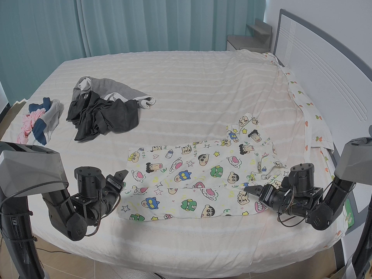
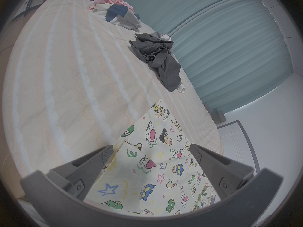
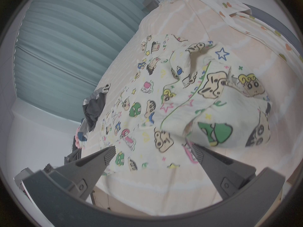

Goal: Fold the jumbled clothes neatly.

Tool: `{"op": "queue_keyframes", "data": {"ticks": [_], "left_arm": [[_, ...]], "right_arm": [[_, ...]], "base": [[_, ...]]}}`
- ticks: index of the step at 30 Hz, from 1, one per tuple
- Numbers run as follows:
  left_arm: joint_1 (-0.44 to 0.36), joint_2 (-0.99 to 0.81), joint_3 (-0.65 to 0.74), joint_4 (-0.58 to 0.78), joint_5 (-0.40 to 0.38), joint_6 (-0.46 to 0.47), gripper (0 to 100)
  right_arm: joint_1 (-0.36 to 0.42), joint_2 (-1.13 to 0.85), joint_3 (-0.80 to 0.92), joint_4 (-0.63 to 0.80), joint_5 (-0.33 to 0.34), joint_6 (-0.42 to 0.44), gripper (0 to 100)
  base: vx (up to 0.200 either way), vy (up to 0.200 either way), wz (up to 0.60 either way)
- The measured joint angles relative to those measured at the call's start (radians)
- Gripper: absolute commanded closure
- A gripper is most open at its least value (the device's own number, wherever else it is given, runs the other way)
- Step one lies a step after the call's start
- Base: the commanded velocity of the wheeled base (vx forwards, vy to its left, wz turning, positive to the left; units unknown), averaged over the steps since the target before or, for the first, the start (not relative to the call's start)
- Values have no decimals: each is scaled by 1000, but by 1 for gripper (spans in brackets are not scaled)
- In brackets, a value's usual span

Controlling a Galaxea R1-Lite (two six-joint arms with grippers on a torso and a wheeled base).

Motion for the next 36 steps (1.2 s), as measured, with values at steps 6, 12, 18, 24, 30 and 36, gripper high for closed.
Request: {"op": "queue_keyframes", "data": {"ticks": [6, 12, 18, 24, 30, 36], "left_arm": [[1, 1, 1, 0, 0, 0, 0], [1, 1, 1, 0, 0, 0, 0], [1, 1, 1, 0, 0, 0, 0], [0, 1, 2, 0, 0, 0, 0], [-1, 1, 4, 0, 1, 0, 0], [-1, 1, 6, 0, 1, 0, 0]], "right_arm": [[-44, 56, -57, -1, -24, 0, 0], [-74, 92, -68, -5, -25, 1, 0], [-76, 76, -59, -5, -25, 20, 0], [-20, 5, -29, 3, -25, 80, 0], [9, -30, -22, 6, -25, 161, 0], [7, -7, -24, 4, -26, 197, 0]], "base": [[0, 0, 0], [0, 0, 0], [0, 0, 0], [0, 0, 0], [0, 0, 0], [0, 0, 0]]}}
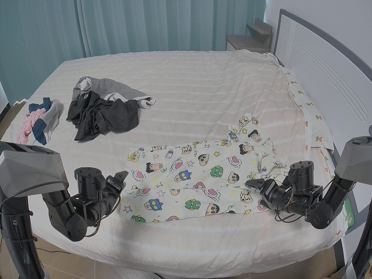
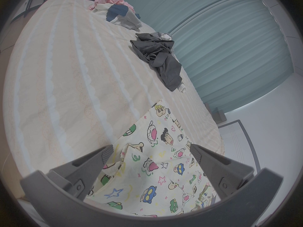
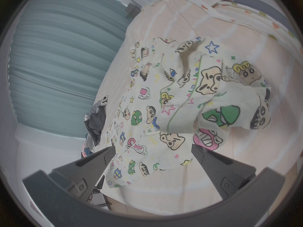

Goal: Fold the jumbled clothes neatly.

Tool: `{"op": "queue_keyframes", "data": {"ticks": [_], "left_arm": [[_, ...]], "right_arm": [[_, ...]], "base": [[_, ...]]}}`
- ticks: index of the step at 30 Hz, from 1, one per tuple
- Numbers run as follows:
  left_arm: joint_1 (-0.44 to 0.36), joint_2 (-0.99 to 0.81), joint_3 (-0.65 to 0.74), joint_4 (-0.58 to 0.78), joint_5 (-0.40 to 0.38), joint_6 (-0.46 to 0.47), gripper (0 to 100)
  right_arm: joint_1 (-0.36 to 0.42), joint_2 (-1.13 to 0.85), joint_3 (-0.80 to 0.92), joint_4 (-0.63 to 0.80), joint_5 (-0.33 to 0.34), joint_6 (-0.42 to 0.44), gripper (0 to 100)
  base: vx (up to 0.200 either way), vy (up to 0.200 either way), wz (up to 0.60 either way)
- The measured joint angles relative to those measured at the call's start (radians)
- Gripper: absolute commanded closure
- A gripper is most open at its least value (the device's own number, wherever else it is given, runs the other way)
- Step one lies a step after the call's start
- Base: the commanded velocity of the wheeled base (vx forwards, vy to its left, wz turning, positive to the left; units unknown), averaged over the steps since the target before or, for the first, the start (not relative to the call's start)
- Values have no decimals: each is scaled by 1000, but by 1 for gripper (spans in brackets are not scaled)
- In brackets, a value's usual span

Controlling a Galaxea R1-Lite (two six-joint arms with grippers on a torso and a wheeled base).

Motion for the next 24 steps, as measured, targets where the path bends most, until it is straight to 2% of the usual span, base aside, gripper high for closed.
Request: {"op": "queue_keyframes", "data": {"ticks": [10, 24], "left_arm": [[1, 0, -1, -3, 0, 0, 0], [1, 1, -1, -3, 2, 0, 0]], "right_arm": [[-28, 25, -78, -1, -17, 133, 0], [-57, 69, -108, 5, -17, 169, 0]], "base": [[0, 0, 0], [0, 0, 0]]}}
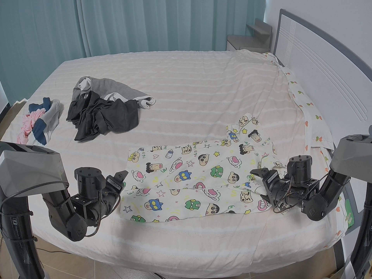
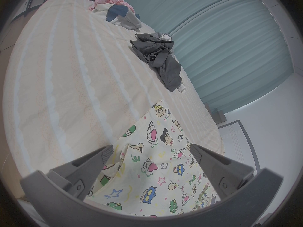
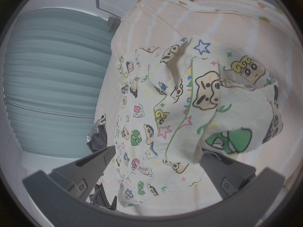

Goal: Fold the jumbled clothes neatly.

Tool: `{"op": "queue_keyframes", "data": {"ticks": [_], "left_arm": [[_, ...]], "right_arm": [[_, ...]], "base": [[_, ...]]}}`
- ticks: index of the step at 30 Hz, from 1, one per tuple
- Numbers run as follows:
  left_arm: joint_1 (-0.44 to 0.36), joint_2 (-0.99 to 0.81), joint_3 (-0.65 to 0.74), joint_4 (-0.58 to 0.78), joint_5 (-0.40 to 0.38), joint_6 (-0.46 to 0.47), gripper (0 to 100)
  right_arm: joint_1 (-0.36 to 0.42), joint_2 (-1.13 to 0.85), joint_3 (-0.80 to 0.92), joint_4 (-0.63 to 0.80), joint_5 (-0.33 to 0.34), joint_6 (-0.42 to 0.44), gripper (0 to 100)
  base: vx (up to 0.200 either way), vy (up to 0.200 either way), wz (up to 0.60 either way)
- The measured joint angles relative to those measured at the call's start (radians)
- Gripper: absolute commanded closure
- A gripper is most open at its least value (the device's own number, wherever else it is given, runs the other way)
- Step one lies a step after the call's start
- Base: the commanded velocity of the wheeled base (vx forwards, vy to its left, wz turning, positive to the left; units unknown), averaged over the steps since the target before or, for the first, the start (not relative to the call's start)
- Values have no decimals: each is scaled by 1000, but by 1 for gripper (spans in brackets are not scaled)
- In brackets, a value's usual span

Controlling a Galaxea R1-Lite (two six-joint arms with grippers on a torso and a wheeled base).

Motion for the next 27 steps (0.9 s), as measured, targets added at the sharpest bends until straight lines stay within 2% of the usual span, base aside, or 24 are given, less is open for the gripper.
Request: {"op": "queue_keyframes", "data": {"ticks": [9, 10, 27], "left_arm": [[0, 0, -1, 0, 1, 0, 0], [0, 0, -1, 0, 1, 0, 0], [2, 1, -3, 0, 5, 1, 0]], "right_arm": [[-26, 16, -14, -1, 1, 16, 0], [-26, 17, -16, -1, 1, 17, 100], [-23, 6, 22, -4, -20, 16, 100]], "base": [[0, 0, 0], [0, 0, 0], [0, 0, 0]]}}
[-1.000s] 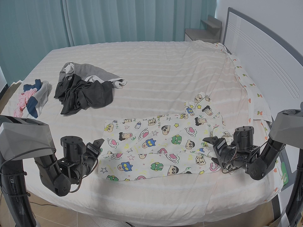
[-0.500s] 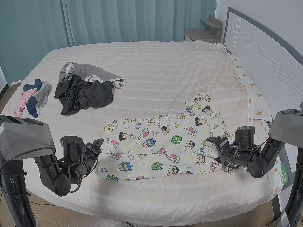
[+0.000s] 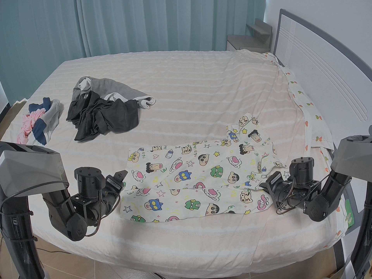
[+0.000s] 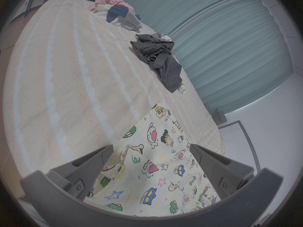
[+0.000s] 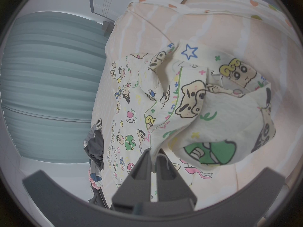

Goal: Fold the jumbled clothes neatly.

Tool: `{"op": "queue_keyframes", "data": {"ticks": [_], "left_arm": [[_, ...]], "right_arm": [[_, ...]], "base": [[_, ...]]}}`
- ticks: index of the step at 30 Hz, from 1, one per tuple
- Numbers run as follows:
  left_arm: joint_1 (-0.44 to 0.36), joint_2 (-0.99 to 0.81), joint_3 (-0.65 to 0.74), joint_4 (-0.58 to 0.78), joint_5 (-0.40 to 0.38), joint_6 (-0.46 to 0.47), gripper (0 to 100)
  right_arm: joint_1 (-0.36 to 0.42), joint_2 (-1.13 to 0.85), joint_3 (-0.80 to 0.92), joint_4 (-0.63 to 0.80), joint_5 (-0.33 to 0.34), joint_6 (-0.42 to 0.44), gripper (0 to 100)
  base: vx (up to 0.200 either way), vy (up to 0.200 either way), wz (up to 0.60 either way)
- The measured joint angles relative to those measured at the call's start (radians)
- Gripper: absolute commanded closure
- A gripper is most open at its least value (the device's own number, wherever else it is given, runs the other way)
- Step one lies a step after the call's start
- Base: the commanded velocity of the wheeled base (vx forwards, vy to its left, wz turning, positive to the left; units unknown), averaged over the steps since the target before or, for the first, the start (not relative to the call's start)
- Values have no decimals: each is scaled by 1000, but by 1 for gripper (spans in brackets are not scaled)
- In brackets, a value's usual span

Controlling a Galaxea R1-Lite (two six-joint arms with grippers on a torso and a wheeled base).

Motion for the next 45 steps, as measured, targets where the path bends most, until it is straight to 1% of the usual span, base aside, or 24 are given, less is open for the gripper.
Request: {"op": "queue_keyframes", "data": {"ticks": [4, 10, 14, 17, 23, 29, 38, 45], "left_arm": [[0, 0, 0, 0, 0, 0, 0], [0, 0, 0, 0, 0, 0, 0], [0, 0, 0, 0, -1, 0, 0], [0, 0, 0, 0, 0, 0, 0], [0, 0, 0, 0, 0, 0, 0], [0, 0, 0, 0, -1, 0, 0], [0, 0, 0, 0, -1, 1, 0], [0, 0, 0, 0, 0, 1, 0]], "right_arm": [[3, -23, 13, -3, -15, -13, 100], [7, -68, 18, -4, -27, -84, 100], [23, -86, 19, -4, -97, -143, 100], [42, -93, 23, -3, -146, -170, 100], [84, -105, 68, -7, -176, -220, 100], [112, -122, 107, -8, -218, -257, 100], [153, -140, 146, -5, -235, -271, 100], [194, -147, 163, 2, -264, -286, 100]], "base": [[0, 0, 0], [0, 0, 0], [0, 0, 0], [0, 0, 0], [0, 0, 0], [0, 0, 0], [0, 0, 0], [0, 0, 0]]}}
